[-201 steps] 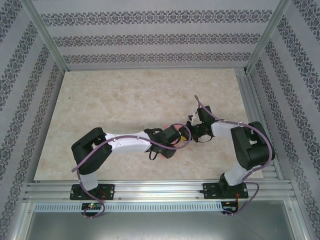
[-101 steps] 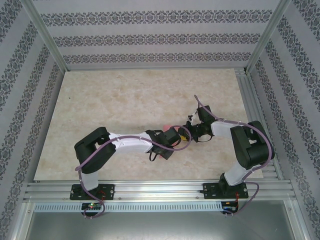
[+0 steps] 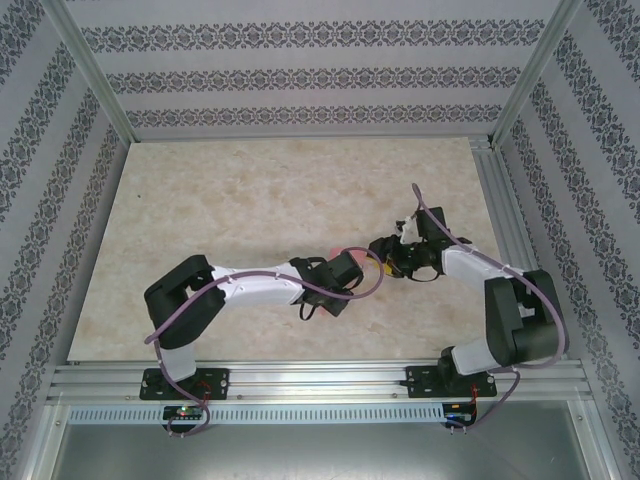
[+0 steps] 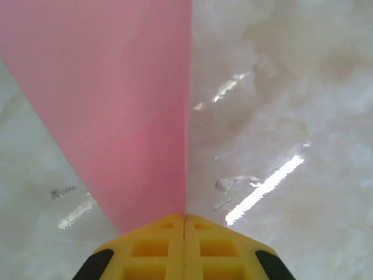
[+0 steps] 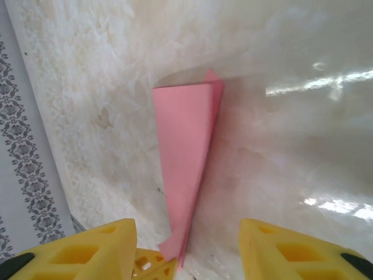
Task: Fold a paper plane with a square sheet of paper (fold left side to right side)
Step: Fold the wing for the fifth time at the center of the table.
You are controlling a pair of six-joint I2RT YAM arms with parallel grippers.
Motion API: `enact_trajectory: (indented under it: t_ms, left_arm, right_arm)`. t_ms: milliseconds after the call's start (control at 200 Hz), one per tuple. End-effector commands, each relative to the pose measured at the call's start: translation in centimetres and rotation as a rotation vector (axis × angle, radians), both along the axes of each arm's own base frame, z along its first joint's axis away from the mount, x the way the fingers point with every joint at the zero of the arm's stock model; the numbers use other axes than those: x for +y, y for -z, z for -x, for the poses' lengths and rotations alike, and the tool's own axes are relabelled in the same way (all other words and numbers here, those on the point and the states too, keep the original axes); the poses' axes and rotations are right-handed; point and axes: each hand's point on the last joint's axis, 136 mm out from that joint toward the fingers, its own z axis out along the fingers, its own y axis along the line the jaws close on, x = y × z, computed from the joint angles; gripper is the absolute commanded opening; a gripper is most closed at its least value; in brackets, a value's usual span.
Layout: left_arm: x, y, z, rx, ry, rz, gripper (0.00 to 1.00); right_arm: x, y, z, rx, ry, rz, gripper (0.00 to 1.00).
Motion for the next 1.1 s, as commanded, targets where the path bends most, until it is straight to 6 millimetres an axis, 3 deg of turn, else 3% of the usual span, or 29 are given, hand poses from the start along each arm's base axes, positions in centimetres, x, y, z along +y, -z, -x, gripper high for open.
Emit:
enact_trajectory:
  t_ms: [0, 160, 265, 510, 1094]
  left_arm:
    - [-1.2, -3.1, -0.8, 0.024, -0.04, 0.125, 0.02]
    - [-1.1, -3.2, -1.5, 0.111, -0.092, 0.223, 0.0]
    - [-1.1, -2.8, -1.8, 0.164, -0.13, 0.289, 0.0]
    - [-2.1, -2.9, -2.2, 0.25, -0.17, 0.435, 0.0]
    - [-1.4, -1.7, -3.5, 0.358, -0.361, 0.616, 0.0]
  right_arm:
    - [-1.0, 0.3, 0.7, -0.042, -0.001, 0.046, 0.53]
    - [-0.9, -0.9, 1.1, -0.12, -0.002, 0.028, 0.62]
    - [-0.7, -1.1, 1.6, -0.138, -0.01, 0.006, 0.63]
    - [1.1, 0.4, 2.8, -0.108, -0.048, -0.041, 0.58]
    - [5.6, 2.5, 1.6, -0.083, -0.09, -0.07, 0.46]
